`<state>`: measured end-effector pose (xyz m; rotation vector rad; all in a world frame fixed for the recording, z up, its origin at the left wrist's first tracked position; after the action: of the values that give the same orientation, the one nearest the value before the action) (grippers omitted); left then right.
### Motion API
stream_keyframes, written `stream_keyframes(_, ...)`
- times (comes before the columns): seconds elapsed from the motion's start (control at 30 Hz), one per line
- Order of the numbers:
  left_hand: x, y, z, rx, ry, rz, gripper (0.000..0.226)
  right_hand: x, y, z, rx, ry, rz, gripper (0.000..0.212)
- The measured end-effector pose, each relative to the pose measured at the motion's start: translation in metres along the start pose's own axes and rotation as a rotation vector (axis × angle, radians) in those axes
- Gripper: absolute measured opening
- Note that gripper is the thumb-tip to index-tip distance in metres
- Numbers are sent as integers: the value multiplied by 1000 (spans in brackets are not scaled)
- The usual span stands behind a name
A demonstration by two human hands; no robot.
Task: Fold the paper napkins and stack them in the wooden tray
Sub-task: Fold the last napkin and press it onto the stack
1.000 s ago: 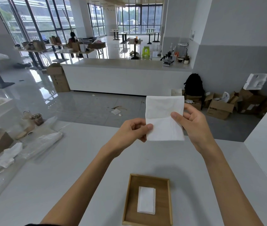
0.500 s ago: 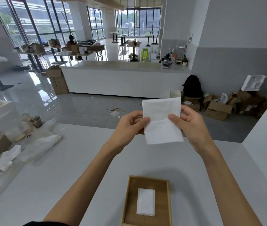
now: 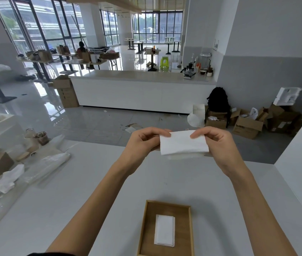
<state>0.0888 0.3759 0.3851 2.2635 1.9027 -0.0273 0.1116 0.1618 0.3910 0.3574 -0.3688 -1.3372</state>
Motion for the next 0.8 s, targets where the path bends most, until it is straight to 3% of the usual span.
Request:
stream_keyframes(0.13,5,1,7,29,-141,-23,21,-1,-1,0,46,-16,-14,48)
stream_keyframes(0.27,1,2,15,191,-279,35,25,-1,1,-2,69,-42,-18,40)
stream_keyframes(0.33,-3,1,18,215,-199,64,28,-1,3,-1,92,-49,1,43)
stream_keyframes(0.47,-5,2,21,168,-76,40,10,-3,3,-1,105,-83,87,46)
stream_keyframes(0.57,-3,5,19,147,-23,-15,13,0,3,-10,-24,-30,99,42)
stream_keyframes(0.67,-3,6,17,113,66,-82,14,-3,-2,-22,-220,202,62,30)
stream_keyframes(0.73,-1,6,18,104,93,-101,15,-5,-4,-27,-257,172,26,40)
stream_keyframes(0.8,0,6,18,112,99,-96,15,-6,-4,-28,-220,48,19,28)
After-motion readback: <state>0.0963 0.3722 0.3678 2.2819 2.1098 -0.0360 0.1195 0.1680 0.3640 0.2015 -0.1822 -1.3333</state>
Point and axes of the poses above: each hand's wrist, its own y-axis towards the middle knuckle, its own x-axis out of the back of the hand, z = x × y, the point moved 5 cm from there along y, towards the middle knuckle, and after that the axes turned 8 degrees about x, right-handed, at the moved point
